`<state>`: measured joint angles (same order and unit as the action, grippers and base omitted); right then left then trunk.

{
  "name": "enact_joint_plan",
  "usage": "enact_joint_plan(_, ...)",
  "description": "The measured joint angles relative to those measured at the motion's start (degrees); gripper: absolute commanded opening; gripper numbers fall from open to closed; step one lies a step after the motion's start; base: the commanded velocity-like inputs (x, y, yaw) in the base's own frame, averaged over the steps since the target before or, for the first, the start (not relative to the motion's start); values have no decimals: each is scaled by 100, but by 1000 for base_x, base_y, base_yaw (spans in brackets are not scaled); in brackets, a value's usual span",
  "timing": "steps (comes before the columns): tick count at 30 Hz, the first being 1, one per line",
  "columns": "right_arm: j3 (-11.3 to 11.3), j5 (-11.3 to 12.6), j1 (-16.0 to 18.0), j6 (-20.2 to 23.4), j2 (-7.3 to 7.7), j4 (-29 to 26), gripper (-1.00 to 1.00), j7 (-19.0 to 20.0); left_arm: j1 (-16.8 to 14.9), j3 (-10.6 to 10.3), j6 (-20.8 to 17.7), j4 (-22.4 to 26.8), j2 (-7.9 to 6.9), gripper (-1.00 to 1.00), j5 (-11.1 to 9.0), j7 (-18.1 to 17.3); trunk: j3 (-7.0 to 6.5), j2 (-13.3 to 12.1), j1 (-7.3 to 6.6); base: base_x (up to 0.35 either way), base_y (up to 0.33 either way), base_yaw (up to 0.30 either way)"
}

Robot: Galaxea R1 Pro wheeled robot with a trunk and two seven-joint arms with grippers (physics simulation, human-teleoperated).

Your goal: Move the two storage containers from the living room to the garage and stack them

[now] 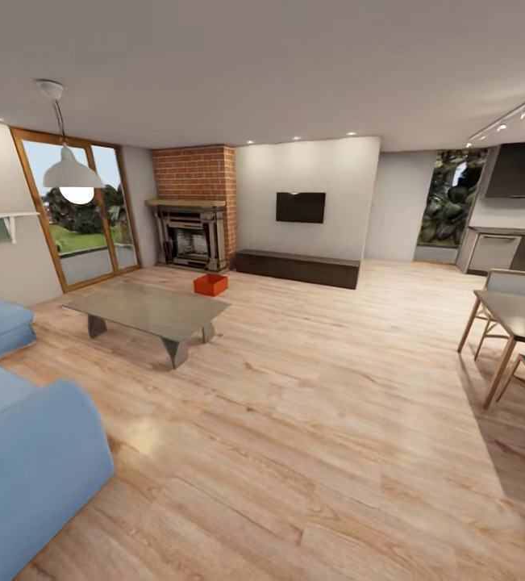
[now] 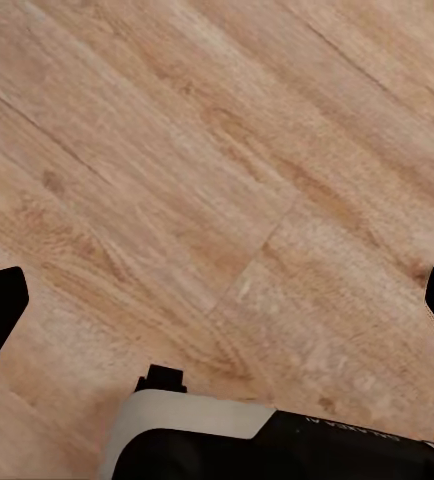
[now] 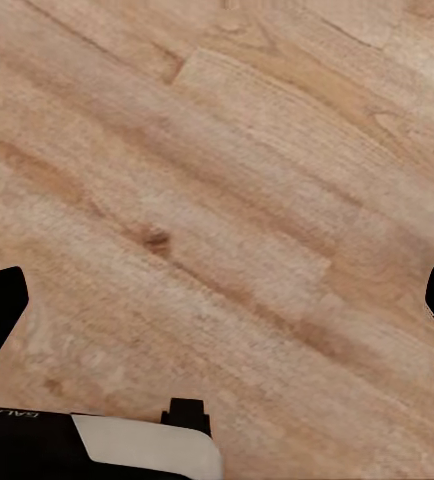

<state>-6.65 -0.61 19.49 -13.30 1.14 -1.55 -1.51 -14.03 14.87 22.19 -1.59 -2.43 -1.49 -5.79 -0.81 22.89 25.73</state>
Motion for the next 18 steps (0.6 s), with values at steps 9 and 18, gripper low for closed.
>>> enact_joint_plan(9, 0, -3, 0, 0, 0, 0, 100, 0, 2, 0, 0, 0, 1, 100, 3, 0, 0, 0, 0, 325, 0, 0)
enact_joint_plan(18, 0, -3, 0, 0, 0, 0, 100, 0, 1, 0, 0, 0, -1, 100, 1, 0, 0, 0, 0, 325, 0, 0)
